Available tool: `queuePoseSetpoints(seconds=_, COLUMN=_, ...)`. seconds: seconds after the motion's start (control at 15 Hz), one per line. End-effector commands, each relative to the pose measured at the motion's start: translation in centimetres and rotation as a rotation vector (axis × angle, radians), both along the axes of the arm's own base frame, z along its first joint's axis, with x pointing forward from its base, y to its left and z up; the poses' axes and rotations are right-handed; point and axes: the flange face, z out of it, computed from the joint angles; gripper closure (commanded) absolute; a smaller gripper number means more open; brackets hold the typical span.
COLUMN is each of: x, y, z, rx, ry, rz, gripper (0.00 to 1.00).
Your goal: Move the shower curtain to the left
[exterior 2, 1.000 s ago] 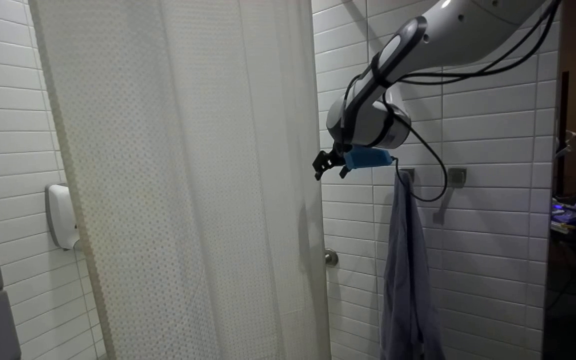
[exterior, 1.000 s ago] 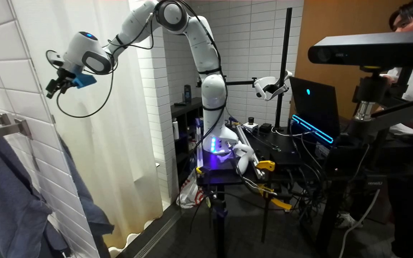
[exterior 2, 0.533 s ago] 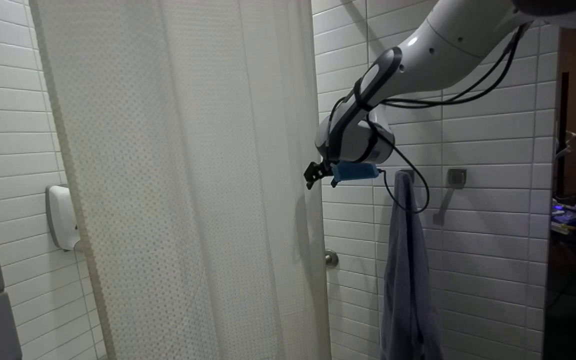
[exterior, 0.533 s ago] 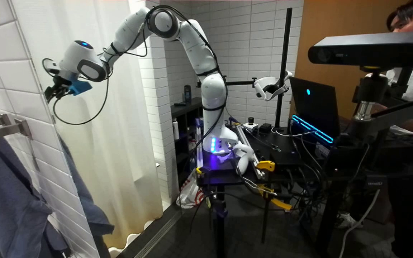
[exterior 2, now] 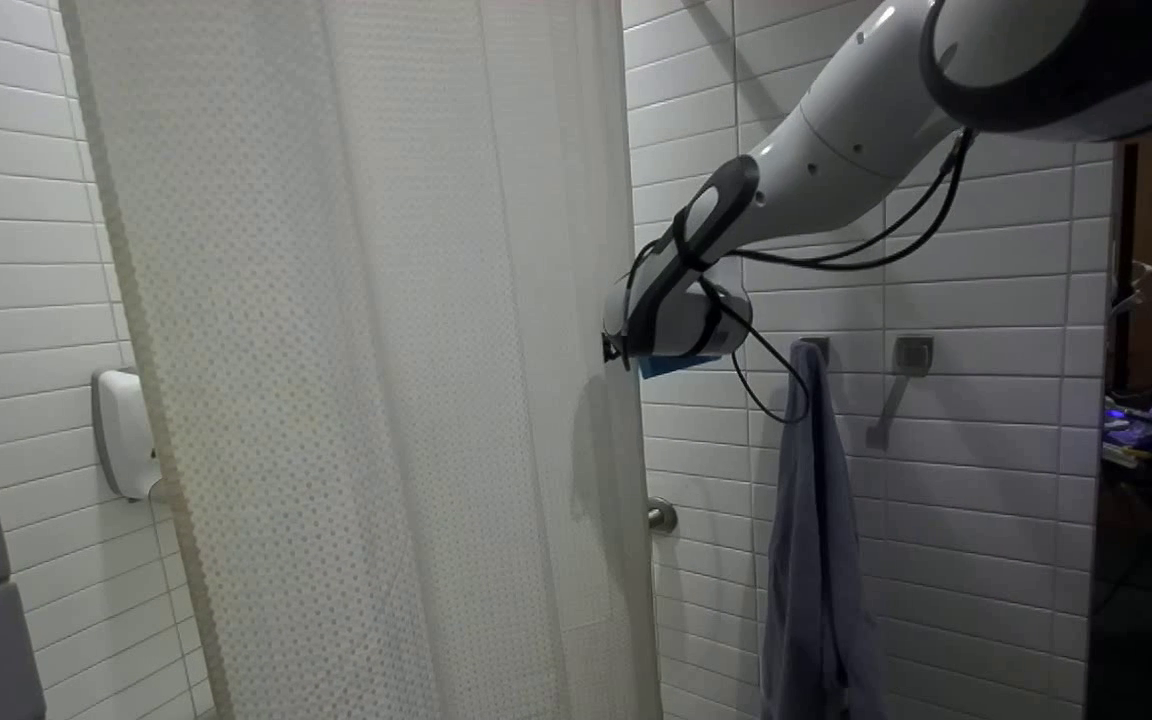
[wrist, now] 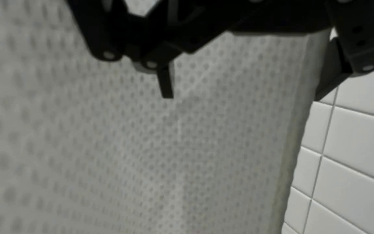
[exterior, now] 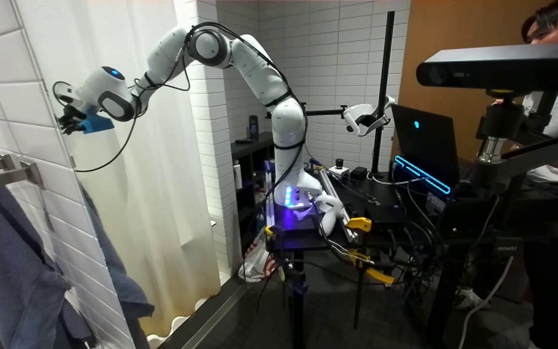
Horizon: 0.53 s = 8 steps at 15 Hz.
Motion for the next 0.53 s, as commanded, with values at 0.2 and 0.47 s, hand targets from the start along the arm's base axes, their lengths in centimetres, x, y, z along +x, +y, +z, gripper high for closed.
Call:
queuePoseSetpoints(seconds=0.2, x=3.0, y=-2.6, z=0.4, rx=-0.204, ry=-0.119, rz=0.071, gripper=0.0)
queuePoseSetpoints(seconds=0.47, x=3.4, y=-4.2, z=1.4, rx=-0.098, ry=-0.014, rz=0.097, gripper=0.0)
